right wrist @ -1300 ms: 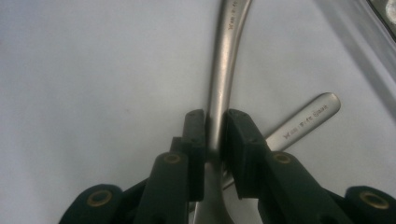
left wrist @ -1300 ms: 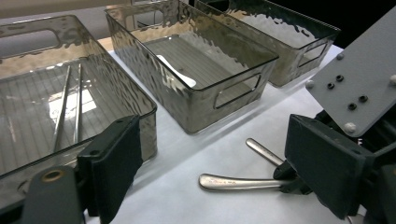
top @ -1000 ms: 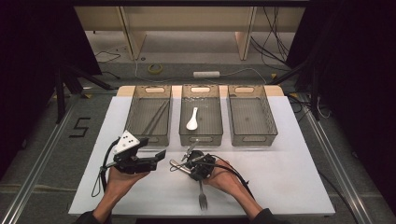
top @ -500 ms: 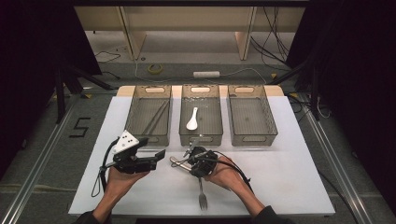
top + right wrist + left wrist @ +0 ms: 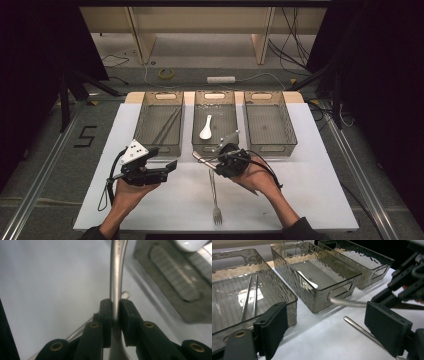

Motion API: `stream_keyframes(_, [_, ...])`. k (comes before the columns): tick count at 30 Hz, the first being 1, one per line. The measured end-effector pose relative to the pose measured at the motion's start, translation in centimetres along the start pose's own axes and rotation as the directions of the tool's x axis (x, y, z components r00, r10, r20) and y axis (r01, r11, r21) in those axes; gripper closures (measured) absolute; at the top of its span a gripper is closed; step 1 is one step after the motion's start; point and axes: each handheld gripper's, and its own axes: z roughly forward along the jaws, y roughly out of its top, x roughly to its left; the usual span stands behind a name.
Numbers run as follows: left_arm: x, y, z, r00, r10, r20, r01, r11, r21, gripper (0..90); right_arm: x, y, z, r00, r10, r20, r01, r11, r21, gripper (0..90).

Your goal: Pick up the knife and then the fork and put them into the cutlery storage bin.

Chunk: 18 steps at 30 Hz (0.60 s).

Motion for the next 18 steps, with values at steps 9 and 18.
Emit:
stream_keyframes(9, [0.0, 0.0, -0.1, 0.9999, 0.001, 0.013, 0.000, 0.9999, -0.014, 18.0, -3.1, -0.9, -3.4, 0.9960, 0.068, 0.057, -0.065, 0.996, -0.060, 80.7])
stream_keyframes(18, [-0.1, 0.0, -0.1, 0.9999, -0.002, 0.016, 0.002, 0.9998, -0.019, 17.7, -6.8, -1.3, -5.8, 0.9811, 0.155, 0.116, -0.143, 0.984, -0.106, 80.7])
